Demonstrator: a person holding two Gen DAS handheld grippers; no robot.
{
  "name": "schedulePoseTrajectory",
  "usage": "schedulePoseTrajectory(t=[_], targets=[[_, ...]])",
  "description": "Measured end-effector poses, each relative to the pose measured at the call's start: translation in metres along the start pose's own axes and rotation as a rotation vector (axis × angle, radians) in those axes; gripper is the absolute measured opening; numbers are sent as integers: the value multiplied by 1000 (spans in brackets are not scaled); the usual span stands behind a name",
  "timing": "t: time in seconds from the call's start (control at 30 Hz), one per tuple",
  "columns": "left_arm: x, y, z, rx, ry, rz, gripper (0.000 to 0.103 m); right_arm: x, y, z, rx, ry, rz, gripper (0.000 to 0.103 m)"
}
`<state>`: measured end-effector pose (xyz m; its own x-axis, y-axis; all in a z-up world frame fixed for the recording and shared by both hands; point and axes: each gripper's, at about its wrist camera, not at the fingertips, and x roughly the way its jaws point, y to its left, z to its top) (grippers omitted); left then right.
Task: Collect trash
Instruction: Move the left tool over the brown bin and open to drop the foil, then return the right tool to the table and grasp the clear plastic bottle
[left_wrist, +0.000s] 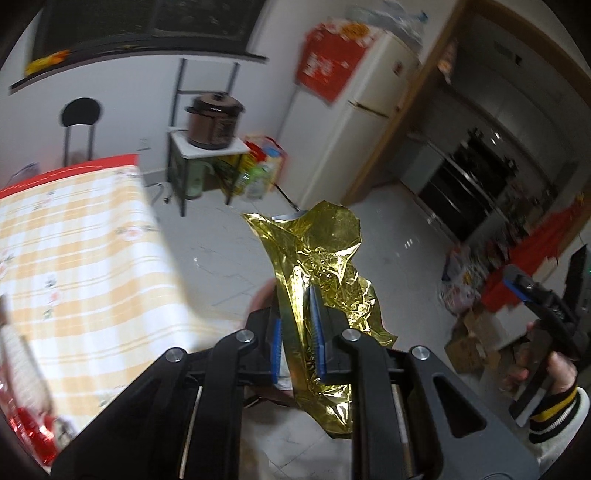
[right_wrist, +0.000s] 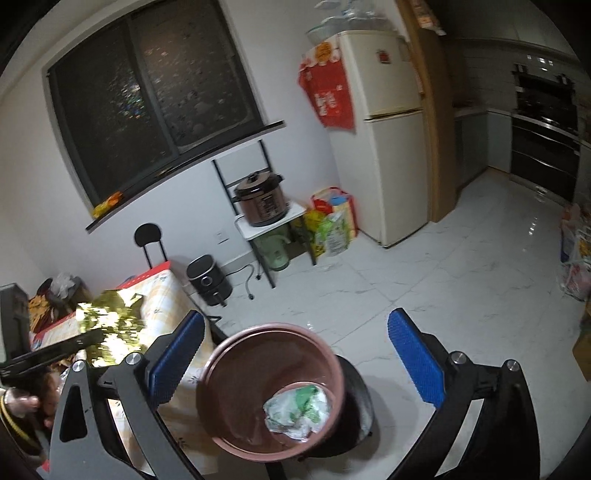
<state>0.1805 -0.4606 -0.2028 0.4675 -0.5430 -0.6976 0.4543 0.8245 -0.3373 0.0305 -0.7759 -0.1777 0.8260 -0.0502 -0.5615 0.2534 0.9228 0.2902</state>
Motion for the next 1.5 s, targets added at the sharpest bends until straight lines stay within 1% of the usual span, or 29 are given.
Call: schedulePoseTrajectory(t=[0.03,0.07,0.1,0.13,0.17,0.27,0.3,0.33,0.4,0.43,0.5,0.53,0.57,0.67,0.83,0.87,0.93,0.97,1.0,1.07,1.2,1.33,1.4,1.5], targets=[[8,-6,1,12,9,-11,18,-3,-6,-1,10,-2,-12,98],[16,-13,3,25,15,-19,22,-5,-8,-2,17,-2,-22,98],[26,-23,6,44,19,-31,34,-8,-14,-3,28,-3,-37,98],[31,-30,8,56,17,-41,50,-11,-19,-5,38,-4,-50,98],[36,-37,10,70,12,-58,59,-12,-22,-5,45,-4,-56,98],[40,-44,15,83,20,-74,60,-19,-29,-7,62,-11,-68,98],[38,-44,17,76,19,-80,62,-20,-29,-8,62,-14,-68,98],[33,-43,16,67,12,-86,70,-21,-28,-8,60,-18,-67,98],[22,-37,15,47,-9,-68,81,-21,-24,-7,55,-23,-57,98],[15,-33,14,38,-21,-60,84,-20,-21,-6,51,-25,-50,98],[0,-23,11,28,-34,-36,86,-16,-16,-3,41,-28,-30,98],[-9,-16,9,22,-42,-13,94,-14,-11,0,35,-30,-16,98],[-19,-8,7,14,-57,13,96,-11,-6,2,29,-32,-1,98],[-47,14,-1,-17,-88,83,97,0,12,7,4,-27,50,98],[-106,63,-30,-127,-140,266,97,24,54,9,-58,3,140,98],[-116,70,-37,-145,-146,295,97,31,66,9,-76,15,165,98],[-141,94,-55,-204,-144,399,97,43,86,7,-98,35,203,98],[-149,102,-60,-226,-139,428,97,48,97,5,-109,49,221,98],[-163,116,-72,-270,-135,474,97,56,112,2,-123,69,247,98],[-186,137,-88,-342,-140,529,97,68,140,-4,-156,107,299,98],[-241,175,-137,-504,-162,640,97,87,197,-18,-226,166,381,98],[-283,204,-181,-620,-175,707,97,93,258,-39,-289,223,465,98],[-298,215,-197,-661,-183,718,97,92,288,-52,-324,245,492,98],[-319,233,-218,-691,-188,721,97,87,322,-67,-357,271,519,98]])
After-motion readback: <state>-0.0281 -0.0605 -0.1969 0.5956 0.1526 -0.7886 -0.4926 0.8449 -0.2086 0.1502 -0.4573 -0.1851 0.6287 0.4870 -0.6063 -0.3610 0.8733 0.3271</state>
